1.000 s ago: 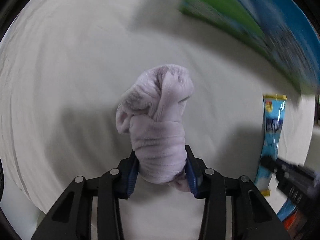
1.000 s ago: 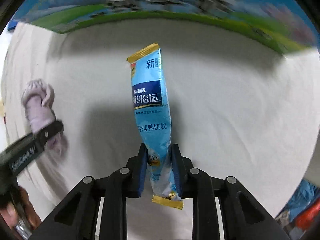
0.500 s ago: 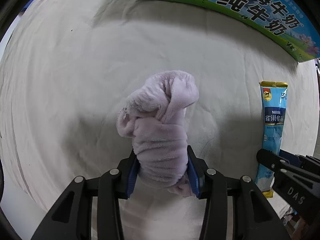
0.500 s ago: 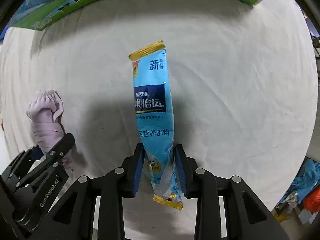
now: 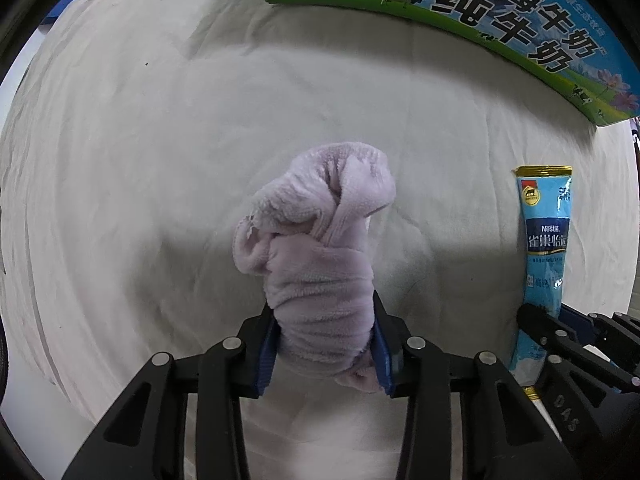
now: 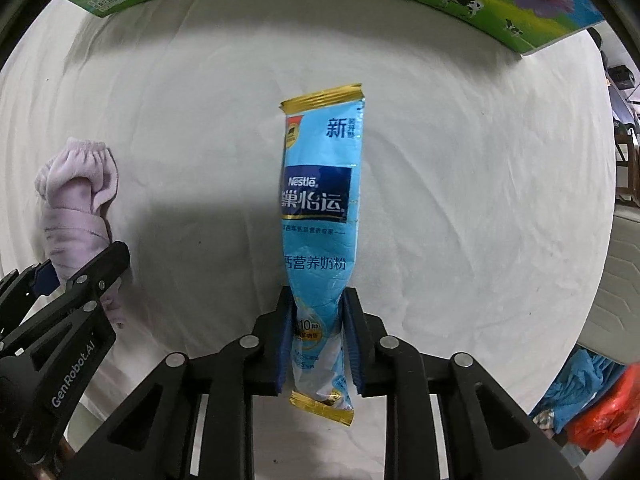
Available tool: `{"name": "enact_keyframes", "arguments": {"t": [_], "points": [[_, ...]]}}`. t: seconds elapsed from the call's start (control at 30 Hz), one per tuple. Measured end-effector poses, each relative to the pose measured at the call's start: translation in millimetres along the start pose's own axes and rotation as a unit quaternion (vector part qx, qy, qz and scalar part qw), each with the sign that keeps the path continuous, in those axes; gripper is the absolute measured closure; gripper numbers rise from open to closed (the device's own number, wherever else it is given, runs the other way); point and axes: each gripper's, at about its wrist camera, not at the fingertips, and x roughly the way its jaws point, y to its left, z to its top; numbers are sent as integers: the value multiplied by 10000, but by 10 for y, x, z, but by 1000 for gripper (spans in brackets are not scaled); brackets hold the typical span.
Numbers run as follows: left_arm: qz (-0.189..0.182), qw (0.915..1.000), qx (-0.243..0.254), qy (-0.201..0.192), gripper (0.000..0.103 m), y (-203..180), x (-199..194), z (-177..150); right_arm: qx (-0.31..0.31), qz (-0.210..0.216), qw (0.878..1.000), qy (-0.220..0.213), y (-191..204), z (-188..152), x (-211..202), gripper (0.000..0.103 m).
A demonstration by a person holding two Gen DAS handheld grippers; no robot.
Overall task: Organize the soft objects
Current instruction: 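Lower the cloth and sachet into the box and open both tools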
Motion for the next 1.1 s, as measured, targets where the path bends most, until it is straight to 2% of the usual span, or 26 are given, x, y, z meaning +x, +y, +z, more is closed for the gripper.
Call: {"name": "enact_keyframes", "arguments": {"t": [0.1,0.23,0.4,0.57,0.7,0.87,0.97,1.1], "points": [[-154,9998,-32,-97,66,-35,-163,-9,13,210,9997,-81,-113,-86,-142,87],[-426,9982,-31,-431,66,-102,-596,-1,-30,430,9985,-333,-141,-201,-458,88],[-753,9924,6,-969,66,-204,-1252,114,-95,783,9935,-821,-135,-288,-1095,88],[-1010,9853,80,-1375,66,-256,-1795,328,-28,1128,9840,-1380,-202,-225,-1779,88],[-1056,9805,158,-1652,66,-257,-2120,638,63,1406,9748,-1729,-605,-7,-2242,88],[-968,9780,188,-1836,66,-233,-2263,1127,435,1675,9636,-2037,-797,495,-2627,88],[-1047,9794,119,-1721,66,-186,-2190,1425,814,1922,9562,-2051,-899,831,-2655,88],[-1231,9823,26,-1409,66,-144,-1992,1784,1308,2139,9471,-2005,-1039,1268,-2489,88]]}}
